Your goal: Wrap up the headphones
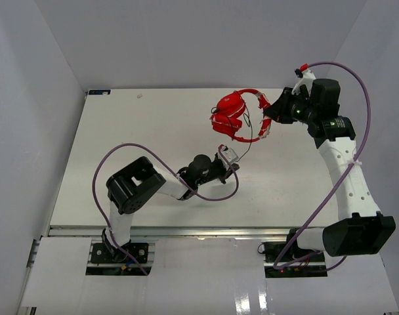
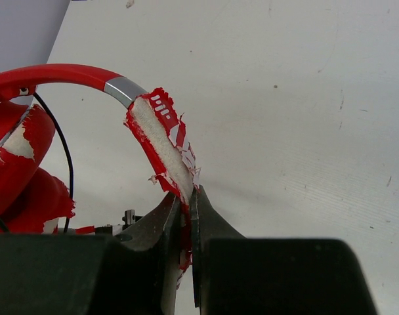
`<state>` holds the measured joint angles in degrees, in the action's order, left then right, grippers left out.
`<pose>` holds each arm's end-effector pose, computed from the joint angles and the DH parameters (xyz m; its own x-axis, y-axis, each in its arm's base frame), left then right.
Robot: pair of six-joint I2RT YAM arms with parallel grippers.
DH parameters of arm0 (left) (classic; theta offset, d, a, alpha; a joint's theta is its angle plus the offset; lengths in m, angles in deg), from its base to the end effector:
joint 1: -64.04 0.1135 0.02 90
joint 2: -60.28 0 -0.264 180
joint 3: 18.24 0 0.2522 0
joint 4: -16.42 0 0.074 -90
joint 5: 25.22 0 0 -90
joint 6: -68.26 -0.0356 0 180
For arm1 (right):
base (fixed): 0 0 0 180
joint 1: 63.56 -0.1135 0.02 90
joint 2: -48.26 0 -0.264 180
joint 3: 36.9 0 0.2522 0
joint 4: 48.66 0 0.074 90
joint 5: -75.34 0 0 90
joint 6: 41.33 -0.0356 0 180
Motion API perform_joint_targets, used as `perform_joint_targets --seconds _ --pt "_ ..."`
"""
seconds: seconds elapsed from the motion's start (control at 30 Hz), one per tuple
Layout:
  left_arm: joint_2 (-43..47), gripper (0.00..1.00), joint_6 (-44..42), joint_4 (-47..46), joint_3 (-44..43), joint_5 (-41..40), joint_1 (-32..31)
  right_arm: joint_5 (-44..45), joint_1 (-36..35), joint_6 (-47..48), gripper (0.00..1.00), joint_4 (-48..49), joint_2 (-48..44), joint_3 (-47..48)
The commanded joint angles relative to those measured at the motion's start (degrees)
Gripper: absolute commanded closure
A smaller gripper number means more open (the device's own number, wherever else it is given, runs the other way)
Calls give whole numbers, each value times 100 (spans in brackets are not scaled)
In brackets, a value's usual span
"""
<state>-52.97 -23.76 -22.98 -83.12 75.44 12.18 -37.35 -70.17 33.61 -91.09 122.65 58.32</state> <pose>0.2415 -0.3182 0.1506 -0.0650 0.1389 -0.9882 0.8886 0.4586 0.0060 0.2805 0.0463 0.4181 -0.4733 0.1865 -0.8609 -0.3516 0.8561 0.3787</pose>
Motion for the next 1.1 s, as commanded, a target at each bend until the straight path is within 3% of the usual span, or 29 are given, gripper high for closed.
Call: perform_joint_targets --seconds 0.0,0.1,0.3,0.5,0.63,0.73,0.83,1.07 --pt "452 100 -61 -107 488 260 124 -1016 282 -200 92 345 -197 380" --pt "798 100 -111 -189 997 601 346 -1625 535 146 92 411 -263 282" --pt "1045 100 -195 249 1146 1111 905 -3079 1022 543 92 650 -321 56" --pt "958 100 -435 1118 561 1591 1509 -3971 1047 1145 92 597 -577 -196" --pt "876 100 -647 2354 -585 2110 1930 -4094 1038 2455 92 -178 -740 -261" --pt "887 100 -702 3328 -1275 2330 2260 -3606 1030 3213 92 -877 -836 -390" --pt "1050 100 -645 4007 -1824 2540 2580 -2654 1030 3904 92 -884 -1056 -806" --pt "952 100 177 6062 -3779 3720 2852 -667 768 3694 92 172 -1478 -1843"
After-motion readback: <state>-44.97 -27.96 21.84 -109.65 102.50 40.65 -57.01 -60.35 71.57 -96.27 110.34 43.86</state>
